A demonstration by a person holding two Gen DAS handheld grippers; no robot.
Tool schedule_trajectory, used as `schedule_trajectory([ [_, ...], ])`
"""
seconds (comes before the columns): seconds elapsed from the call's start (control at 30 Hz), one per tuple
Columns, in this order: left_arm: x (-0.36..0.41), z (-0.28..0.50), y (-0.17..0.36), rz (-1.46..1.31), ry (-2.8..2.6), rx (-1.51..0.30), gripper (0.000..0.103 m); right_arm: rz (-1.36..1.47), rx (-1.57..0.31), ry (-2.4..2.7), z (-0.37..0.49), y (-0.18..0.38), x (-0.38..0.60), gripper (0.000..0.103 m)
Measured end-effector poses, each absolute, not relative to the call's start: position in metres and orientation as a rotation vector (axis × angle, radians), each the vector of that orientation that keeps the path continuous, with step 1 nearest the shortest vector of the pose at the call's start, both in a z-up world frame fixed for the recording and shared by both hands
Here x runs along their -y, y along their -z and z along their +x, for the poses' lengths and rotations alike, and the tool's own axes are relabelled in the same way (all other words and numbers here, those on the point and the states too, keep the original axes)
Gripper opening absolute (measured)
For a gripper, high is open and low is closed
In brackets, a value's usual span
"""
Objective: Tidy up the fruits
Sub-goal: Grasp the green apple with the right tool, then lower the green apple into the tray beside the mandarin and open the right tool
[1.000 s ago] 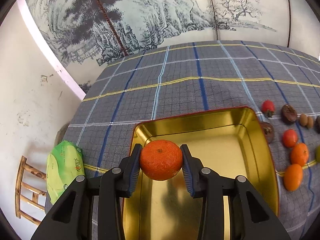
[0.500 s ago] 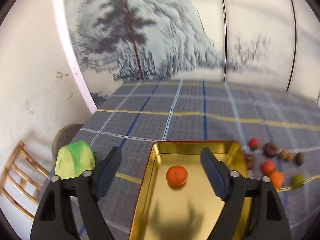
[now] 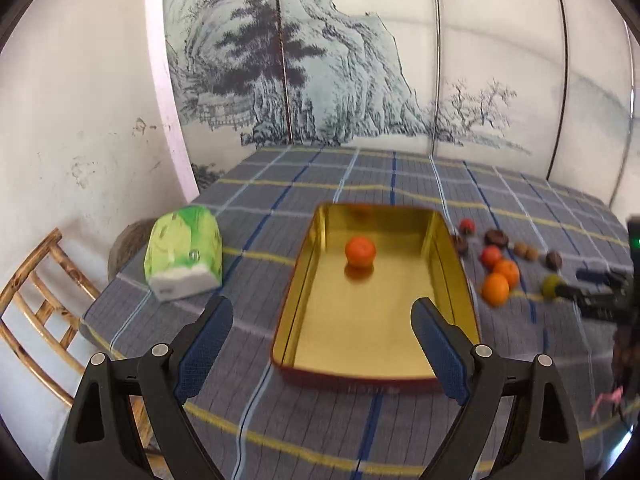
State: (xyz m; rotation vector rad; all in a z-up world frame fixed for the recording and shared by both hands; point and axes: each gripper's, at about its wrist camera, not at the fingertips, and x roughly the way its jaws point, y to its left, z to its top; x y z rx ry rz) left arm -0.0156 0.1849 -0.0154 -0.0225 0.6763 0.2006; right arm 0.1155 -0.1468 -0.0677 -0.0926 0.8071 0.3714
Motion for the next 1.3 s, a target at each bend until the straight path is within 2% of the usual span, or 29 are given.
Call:
schedule_trajectory([
  [0.1, -0.181, -0.019, 0.018, -0.009, -0.197, -0.679, 0.091, -0.107, -0.839, -0.365, 0.129, 0.075, 0.144, 0.073],
  [0.17, -0.180, -0.019, 0.017, -0.011, -0.191, -0.676, 0.091, -0.102, -0.889, -0.361, 0.139, 0.083, 0.143, 0.057],
  [0.2, -0.180, -0.020, 0.017, -0.014, -0.185, -0.674, 0.091, -0.084, -0.910, -0.375, 0.140, 0.087, 0.143, 0.037],
  [0.23, -0.180, -0.020, 0.016, -0.013, -0.182, -0.673, 0.091, -0.076, -0.923, -0.374, 0.142, 0.089, 0.144, 0.036],
  [0.37, -0.180, -0.024, 0.013, -0.019, -0.168, -0.669, 0.091, -0.052, -0.913, -0.380, 0.132, 0.079, 0.145, 0.035],
  [0.47, -0.182, -0.028, 0.011, -0.052, -0.152, -0.663, 0.091, -0.039, -0.843, -0.458, 0.113, 0.046, 0.133, 0.035],
  [0.77, -0.184, -0.042, 0.001, -0.077, -0.144, -0.647, 0.091, -0.105, -0.784, -0.726, 0.122, -0.007, 0.026, 0.035],
  [1.0, -0.196, -0.050, -0.002, -0.114, -0.142, -0.651, 0.091, -0.242, -0.847, -0.748, 0.159, 0.015, -0.053, 0.035],
  [1.3, -0.203, -0.054, 0.006, -0.100, -0.142, -0.666, 0.091, -0.314, -0.960, -0.681, 0.197, 0.058, -0.096, 0.035],
])
